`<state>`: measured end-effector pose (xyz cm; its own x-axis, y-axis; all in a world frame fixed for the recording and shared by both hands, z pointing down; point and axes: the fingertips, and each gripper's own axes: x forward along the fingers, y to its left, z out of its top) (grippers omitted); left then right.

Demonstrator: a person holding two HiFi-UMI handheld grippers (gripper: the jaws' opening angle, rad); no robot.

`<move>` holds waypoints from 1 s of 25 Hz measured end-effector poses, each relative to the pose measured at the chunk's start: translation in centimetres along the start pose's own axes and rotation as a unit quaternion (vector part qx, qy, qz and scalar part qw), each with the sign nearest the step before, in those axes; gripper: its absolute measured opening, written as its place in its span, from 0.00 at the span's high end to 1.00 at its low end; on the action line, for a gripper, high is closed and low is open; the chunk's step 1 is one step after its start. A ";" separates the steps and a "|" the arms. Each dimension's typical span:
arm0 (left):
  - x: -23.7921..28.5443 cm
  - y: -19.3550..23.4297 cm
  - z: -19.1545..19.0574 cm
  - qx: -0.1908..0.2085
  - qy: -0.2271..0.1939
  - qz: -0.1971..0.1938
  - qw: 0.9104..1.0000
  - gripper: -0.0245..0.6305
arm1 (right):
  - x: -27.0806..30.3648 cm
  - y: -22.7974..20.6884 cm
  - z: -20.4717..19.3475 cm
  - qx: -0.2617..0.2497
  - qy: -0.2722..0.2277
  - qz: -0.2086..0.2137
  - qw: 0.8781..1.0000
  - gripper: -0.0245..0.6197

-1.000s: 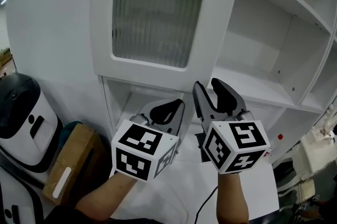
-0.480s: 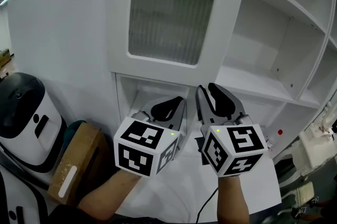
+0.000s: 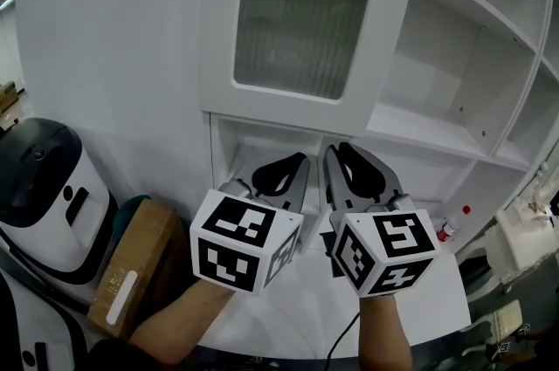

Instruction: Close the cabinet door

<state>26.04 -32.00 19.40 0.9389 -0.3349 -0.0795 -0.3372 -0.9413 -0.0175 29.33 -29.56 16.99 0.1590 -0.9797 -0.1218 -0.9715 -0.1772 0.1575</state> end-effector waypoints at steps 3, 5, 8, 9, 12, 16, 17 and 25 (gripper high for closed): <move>-0.8 -0.1 0.1 0.001 0.001 0.000 1.000 0.94 | -0.4 0.9 -0.2 0.004 0.003 0.003 1.000 0.86; -1.3 -0.1 0.0 0.002 0.002 0.001 1.000 0.94 | -0.7 1.5 -0.3 0.007 0.005 0.005 1.000 0.87; -2.2 -0.2 -0.1 0.001 0.003 0.002 1.000 0.94 | -1.2 2.4 -0.5 0.010 0.007 0.007 1.000 0.88; -2.5 -0.2 -0.1 0.000 0.003 0.003 1.000 0.94 | -1.4 2.7 -0.6 0.012 0.008 0.008 1.000 0.88; -3.4 -0.1 -0.1 0.001 0.004 0.005 1.000 0.94 | -1.8 3.6 -0.7 0.013 0.011 0.010 1.000 0.89; -4.5 -0.2 0.1 0.003 0.001 0.009 1.000 0.94 | -2.4 4.8 -0.8 0.013 0.014 0.016 1.000 0.90; -4.8 -0.2 0.1 0.003 0.001 0.009 1.000 0.94 | -2.5 5.1 -0.8 0.012 0.014 0.019 1.000 0.91; -6.5 -0.9 0.2 0.011 0.003 0.006 1.000 0.94 | -3.8 6.6 -0.9 0.015 0.019 0.020 1.000 0.92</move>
<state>20.24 -29.01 19.77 0.9349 -0.3470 -0.0743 -0.3504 -0.9358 -0.0386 22.47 -27.04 19.33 0.1270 -0.9888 -0.0782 -0.9817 -0.1366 0.1329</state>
